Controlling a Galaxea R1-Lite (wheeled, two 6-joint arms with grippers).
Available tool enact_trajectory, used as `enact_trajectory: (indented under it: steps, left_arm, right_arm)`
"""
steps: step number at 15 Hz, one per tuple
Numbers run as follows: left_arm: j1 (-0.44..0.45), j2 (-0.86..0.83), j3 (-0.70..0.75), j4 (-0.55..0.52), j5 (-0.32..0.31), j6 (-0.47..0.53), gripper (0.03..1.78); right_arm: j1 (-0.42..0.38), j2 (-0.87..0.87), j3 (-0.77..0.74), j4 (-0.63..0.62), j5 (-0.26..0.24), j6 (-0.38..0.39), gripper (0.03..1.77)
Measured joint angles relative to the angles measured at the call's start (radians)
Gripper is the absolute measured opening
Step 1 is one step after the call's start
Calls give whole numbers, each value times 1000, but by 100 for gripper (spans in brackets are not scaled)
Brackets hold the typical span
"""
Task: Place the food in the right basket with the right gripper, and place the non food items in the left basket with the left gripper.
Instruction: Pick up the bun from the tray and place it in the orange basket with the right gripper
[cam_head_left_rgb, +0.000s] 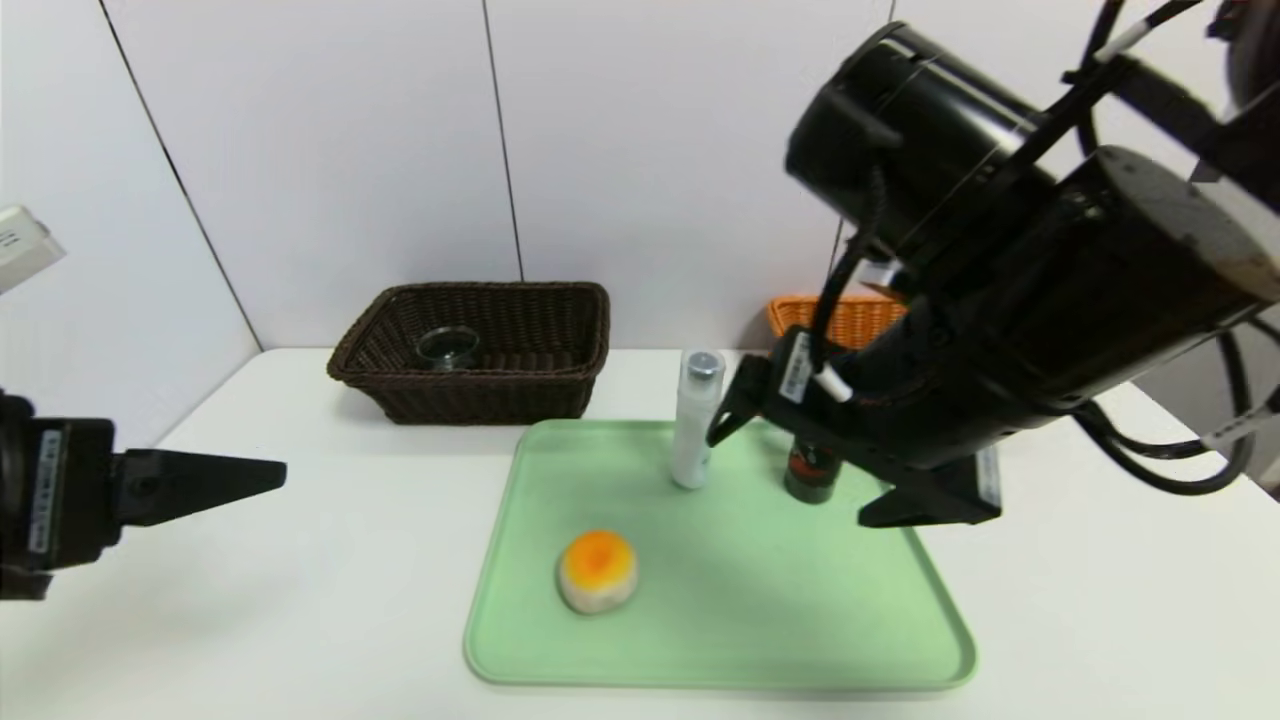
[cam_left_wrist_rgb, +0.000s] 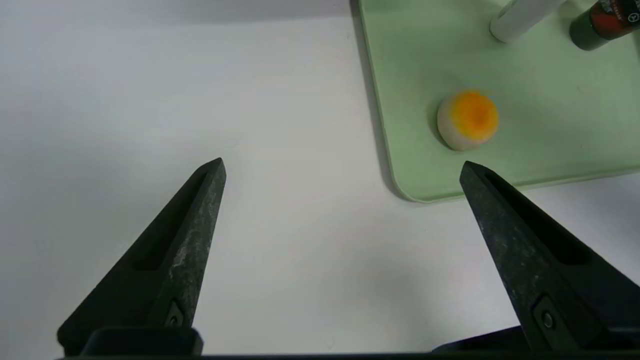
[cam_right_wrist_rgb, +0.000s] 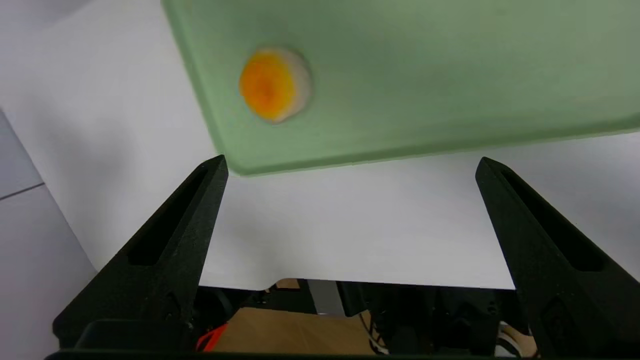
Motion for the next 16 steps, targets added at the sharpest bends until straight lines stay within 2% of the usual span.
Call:
enact_trajectory:
  steps: [3,4,10,14,16]
  left_arm:
    - [1,-128,70,5,90,0,167]
    - [2,-164,89,7,104,0,167]
    - [80,-317,172,53,112,0,169]
    - [92,-361,195,57,109,-1,169]
    - [92,-367,199,56,109,1,169]
  right_arm:
    - [73,93,-7,-94,-5,33,171]
    - [85,126,-8,-129,-7,41,171]
    - [136,261,-9,-243,-13,46,171]
    - [140,313,-9,-257,-25,42,171]
    - [136,328,-9,-257,-49,32,171]
